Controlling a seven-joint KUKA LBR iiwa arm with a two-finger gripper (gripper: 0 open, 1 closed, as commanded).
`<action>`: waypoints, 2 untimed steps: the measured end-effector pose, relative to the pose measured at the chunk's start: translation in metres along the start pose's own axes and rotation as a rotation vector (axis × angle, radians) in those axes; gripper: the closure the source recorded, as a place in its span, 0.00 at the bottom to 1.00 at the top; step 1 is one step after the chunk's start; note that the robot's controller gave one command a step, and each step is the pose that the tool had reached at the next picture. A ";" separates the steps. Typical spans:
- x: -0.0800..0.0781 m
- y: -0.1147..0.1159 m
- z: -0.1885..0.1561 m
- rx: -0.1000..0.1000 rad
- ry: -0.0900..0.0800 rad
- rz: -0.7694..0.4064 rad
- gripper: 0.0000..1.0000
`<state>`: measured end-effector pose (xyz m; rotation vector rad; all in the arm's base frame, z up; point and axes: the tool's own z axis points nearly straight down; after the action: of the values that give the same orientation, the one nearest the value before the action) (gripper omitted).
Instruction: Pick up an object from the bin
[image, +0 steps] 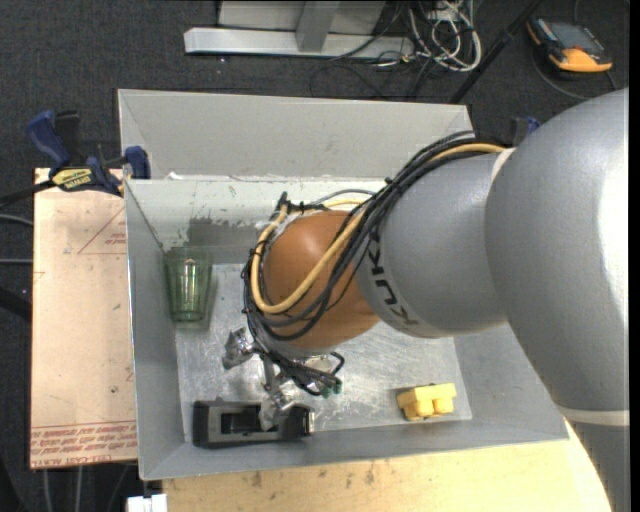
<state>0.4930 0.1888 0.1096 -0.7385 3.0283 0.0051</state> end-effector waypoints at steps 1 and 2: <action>-0.012 0.018 0.024 -0.002 0.020 -0.384 1.00; -0.012 0.018 0.024 -0.002 0.020 -0.384 1.00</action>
Offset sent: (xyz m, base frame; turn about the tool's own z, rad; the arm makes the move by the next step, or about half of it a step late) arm 0.0000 0.0000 0.0000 0.0000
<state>0.4956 0.2101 0.0860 -1.3112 2.8496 -0.0064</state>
